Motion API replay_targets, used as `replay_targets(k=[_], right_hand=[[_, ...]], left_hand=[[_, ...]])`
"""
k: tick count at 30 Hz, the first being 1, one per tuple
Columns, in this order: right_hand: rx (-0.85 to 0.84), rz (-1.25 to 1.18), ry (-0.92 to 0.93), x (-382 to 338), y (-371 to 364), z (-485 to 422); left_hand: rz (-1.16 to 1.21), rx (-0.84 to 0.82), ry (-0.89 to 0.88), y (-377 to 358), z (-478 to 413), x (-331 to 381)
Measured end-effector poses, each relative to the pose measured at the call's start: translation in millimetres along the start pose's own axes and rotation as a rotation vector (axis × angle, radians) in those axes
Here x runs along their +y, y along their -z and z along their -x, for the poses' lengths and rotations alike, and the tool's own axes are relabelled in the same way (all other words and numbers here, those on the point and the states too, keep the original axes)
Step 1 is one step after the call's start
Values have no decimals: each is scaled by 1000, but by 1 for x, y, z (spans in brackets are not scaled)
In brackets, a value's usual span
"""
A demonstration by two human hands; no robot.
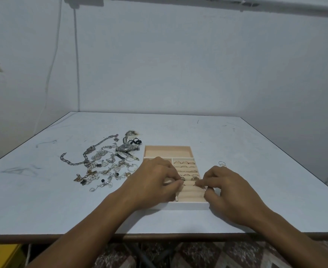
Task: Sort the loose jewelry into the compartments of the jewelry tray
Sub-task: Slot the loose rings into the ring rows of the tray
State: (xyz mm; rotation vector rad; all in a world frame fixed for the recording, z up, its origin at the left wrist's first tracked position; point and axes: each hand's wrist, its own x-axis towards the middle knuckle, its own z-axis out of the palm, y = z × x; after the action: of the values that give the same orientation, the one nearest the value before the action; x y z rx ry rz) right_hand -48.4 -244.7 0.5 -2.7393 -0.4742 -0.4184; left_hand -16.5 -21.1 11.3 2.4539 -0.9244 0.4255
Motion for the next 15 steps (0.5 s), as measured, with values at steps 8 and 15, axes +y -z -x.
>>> replay_targets(k=[8,15], right_hand=[[6,-228,-32,9,0,1],[176,-330,-317,54,1,-6]], left_hand=[[1,-43,22,-9,-20,6],[-143,-126,28,-46,-89,28]])
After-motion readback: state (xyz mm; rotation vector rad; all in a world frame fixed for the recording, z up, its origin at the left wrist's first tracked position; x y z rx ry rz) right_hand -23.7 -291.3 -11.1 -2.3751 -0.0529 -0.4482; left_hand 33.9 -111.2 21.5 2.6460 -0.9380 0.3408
